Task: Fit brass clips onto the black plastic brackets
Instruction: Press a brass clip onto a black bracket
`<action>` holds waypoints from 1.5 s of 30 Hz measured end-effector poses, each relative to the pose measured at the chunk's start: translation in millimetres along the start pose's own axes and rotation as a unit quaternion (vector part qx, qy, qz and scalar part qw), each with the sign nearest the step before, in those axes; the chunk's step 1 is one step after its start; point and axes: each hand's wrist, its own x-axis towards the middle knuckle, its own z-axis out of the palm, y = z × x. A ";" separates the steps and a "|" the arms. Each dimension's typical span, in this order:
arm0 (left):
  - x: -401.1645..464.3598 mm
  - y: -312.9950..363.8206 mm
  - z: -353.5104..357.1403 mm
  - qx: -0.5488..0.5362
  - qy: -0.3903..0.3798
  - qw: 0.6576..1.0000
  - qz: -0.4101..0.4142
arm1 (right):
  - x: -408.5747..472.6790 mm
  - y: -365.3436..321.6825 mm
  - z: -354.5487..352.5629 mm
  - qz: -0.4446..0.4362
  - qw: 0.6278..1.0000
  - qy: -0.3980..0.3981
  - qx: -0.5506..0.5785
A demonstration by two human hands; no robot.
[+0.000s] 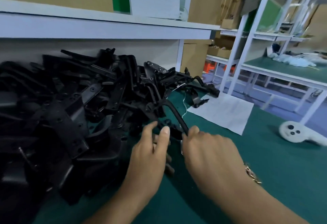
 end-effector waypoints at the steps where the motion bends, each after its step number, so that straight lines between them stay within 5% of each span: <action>1: 0.5 -0.4 1.1 -0.028 -0.022 0.999 -0.023 | -12.4 -6.9 -2.9 -0.004 1.000 -0.004 0.017; 6: 0.3 -0.4 2.7 -0.144 -0.020 0.989 -0.020 | -34.9 -24.3 4.2 -0.144 0.987 -0.025 0.063; 8: 1.9 -1.0 1.9 -0.141 0.029 0.990 -0.008 | -12.3 4.5 -3.6 -0.170 0.962 -0.073 0.203; 12: 2.5 -4.5 3.1 -0.096 0.024 0.995 -0.006 | 34.0 72.0 4.2 -0.023 0.864 -0.133 0.484; 17: -2.3 -3.1 5.4 -0.002 0.016 1.000 0.026 | 37.7 94.9 50.2 -0.055 0.897 -0.183 0.398; 21: 1.0 -6.1 1.4 -0.068 0.003 0.997 -0.028 | 42.8 100.7 74.2 -0.035 0.911 -0.081 0.402; 30: -3.2 0.3 4.4 -0.045 -0.006 0.999 0.017 | 49.4 110.0 101.1 0.083 0.891 0.052 0.444; 34: -1.3 0.5 3.2 -0.013 0.000 1.000 0.018 | 52.5 109.0 104.9 0.065 0.861 -0.032 0.503; 37: -7.7 -1.2 3.4 0.025 -0.012 0.999 0.017 | 51.5 115.6 99.7 0.030 0.801 -0.119 0.586; 42: 18.3 6.5 13.2 0.070 -0.002 0.997 0.020 | 46.8 138.1 84.6 0.061 0.897 -0.021 0.437; 45: -1.8 10.1 14.2 0.210 -0.007 0.971 0.117 | 40.6 152.2 72.3 0.023 0.924 -0.108 0.366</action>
